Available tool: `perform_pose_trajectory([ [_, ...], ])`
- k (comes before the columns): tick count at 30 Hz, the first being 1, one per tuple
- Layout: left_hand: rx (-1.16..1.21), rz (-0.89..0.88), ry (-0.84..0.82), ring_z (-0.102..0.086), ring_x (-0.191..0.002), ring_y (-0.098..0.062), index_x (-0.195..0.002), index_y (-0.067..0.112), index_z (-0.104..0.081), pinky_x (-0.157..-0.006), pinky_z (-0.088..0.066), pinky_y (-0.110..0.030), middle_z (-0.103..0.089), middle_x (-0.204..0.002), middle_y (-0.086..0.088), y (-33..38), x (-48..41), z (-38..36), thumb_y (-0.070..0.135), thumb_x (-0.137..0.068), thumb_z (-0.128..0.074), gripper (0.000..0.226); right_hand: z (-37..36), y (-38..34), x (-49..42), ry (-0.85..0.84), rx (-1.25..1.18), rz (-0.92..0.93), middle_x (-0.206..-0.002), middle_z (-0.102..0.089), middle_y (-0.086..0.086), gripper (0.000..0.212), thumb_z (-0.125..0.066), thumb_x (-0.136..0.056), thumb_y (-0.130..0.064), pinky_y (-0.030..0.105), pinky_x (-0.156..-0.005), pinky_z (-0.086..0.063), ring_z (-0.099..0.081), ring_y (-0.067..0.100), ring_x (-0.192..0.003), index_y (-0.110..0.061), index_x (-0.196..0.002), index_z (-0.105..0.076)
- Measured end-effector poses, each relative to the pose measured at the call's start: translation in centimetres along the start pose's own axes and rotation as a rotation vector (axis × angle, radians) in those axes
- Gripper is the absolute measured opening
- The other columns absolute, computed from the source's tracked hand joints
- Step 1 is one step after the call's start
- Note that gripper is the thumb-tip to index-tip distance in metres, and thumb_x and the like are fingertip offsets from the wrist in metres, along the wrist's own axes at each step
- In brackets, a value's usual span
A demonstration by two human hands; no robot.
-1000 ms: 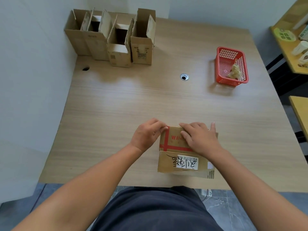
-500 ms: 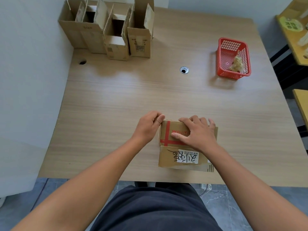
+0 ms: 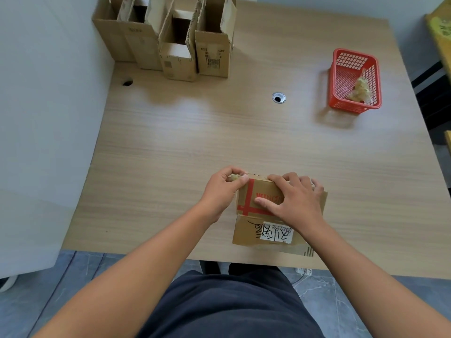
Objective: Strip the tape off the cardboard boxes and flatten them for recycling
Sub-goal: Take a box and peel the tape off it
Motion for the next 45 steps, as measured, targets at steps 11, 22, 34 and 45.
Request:
perform_pose_trajectory([
  [11, -0.167, -0.039, 0.012, -0.068, -0.086, -0.005, -0.102, 0.020, -0.056, -0.080, -0.057, -0.034, -0.077, -0.093, 0.008, 0.3, -0.9, 0.7, 0.025, -0.109, -0.044, 0.015, -1.0, -0.2, 3.0, 0.146, 0.010, 0.045, -0.122, -0.055, -0.008, 0.076, -0.035, -0.076, -0.096, 0.058, -0.111, -0.025, -0.050, 0.024, -0.120, -0.047, -0.130, -0.056],
  [22, -0.187, -0.073, -0.048, -0.063, -0.116, -0.010, -0.129, 0.032, -0.048, -0.106, -0.050, -0.040, -0.064, -0.130, 0.009, -0.4, -0.6, 0.9, 0.022, -0.100, -0.064, 0.035, -1.4, -0.3, 4.0, 0.348, -0.047, 0.096, -0.122, -0.059, -0.005, 0.072, -0.048, -0.079, -0.090, 0.055, -0.112, -0.025, -0.053, 0.024, -0.117, -0.040, -0.129, -0.063],
  [34, -0.803, -0.331, -0.250, -0.054, -0.104, -0.011, -0.144, 0.027, -0.053, -0.097, -0.047, -0.019, -0.036, -0.146, 0.001, -1.9, -0.6, 1.5, 0.018, -0.093, -0.070, 0.054, -6.8, -0.8, 4.7, 0.308, -0.071, 0.173, -0.125, -0.053, 0.005, 0.072, -0.082, -0.070, -0.062, 0.052, -0.102, -0.033, -0.042, 0.031, -0.120, -0.034, -0.133, -0.062],
  [45, -1.334, -1.045, -0.595, -0.066, -0.097, -0.038, -0.112, 0.010, -0.077, -0.087, -0.057, -0.045, -0.072, -0.108, -0.009, 1.6, -0.7, 0.1, 0.016, -0.086, -0.081, 0.027, -8.0, -1.2, 2.9, -0.009, -0.006, -0.077, -0.171, 0.000, -0.005, 0.067, -0.014, -0.092, -0.078, 0.048, -0.117, -0.008, 0.003, 0.025, -0.157, -0.059, -0.156, -0.005],
])
Point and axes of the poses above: each hand's wrist, its own x-axis away from the middle knuckle, its own z-axis out of the back of the hand, y = z × x, the point moved 5 cm from there along -x, towards the middle knuckle
